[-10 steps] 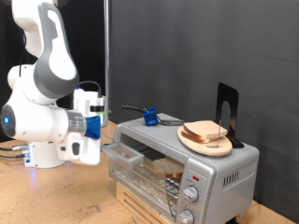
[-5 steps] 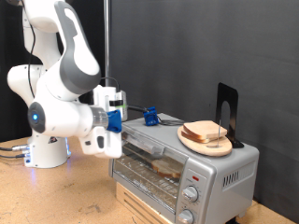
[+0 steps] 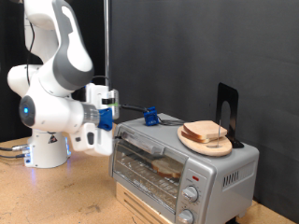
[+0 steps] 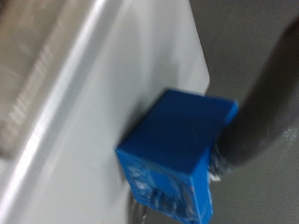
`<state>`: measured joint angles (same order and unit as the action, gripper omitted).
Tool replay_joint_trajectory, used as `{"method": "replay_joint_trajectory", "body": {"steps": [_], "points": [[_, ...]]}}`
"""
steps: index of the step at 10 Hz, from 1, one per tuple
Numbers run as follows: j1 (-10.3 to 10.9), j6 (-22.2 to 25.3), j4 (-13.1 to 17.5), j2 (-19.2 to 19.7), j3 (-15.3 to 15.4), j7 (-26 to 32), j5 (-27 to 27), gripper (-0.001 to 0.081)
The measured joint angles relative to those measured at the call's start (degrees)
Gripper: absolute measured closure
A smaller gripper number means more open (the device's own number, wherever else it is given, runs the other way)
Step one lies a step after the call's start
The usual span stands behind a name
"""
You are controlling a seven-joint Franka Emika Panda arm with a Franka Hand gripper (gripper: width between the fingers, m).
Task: Make a piece of toast with the oven
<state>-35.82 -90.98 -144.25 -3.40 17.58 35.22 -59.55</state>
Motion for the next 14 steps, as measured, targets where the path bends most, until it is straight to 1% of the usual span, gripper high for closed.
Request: {"method": "replay_joint_trajectory", "body": {"steps": [1,3,4,6,7,8,10,11,12,13,14], "points": [[-0.9,0.1,-0.8,-0.5,-0.8,0.6,0.6,-0.0002],[-0.9,0.5,-0.7,-0.4,-0.4,0.6,0.5,-0.0002],[-1.2,1.1,-0.4,-0.4,-0.9,0.6,0.5,-0.0002],[-3.0,3.2,0.8,-0.4,-3.1,-0.2,0.0,-0.0002],[-3.9,3.6,2.1,0.0,-4.1,-1.7,-0.8,-0.0002],[-4.3,6.1,4.6,1.7,-4.7,-2.9,-0.9,-0.0002],[-4.4,9.1,10.6,8.2,-4.8,-5.5,-1.9,-0.0002],[-4.3,9.7,13.4,11.6,-4.7,-6.5,-2.2,-0.0002],[-4.0,7.6,15.8,14.3,-4.4,-7.4,-2.9,-0.0002],[-3.6,6.2,17.6,16.2,-4.0,-7.8,-3.2,-0.0002],[-3.7,6.5,17.5,16.2,-4.0,-7.8,-3.1,-0.0002]]}}
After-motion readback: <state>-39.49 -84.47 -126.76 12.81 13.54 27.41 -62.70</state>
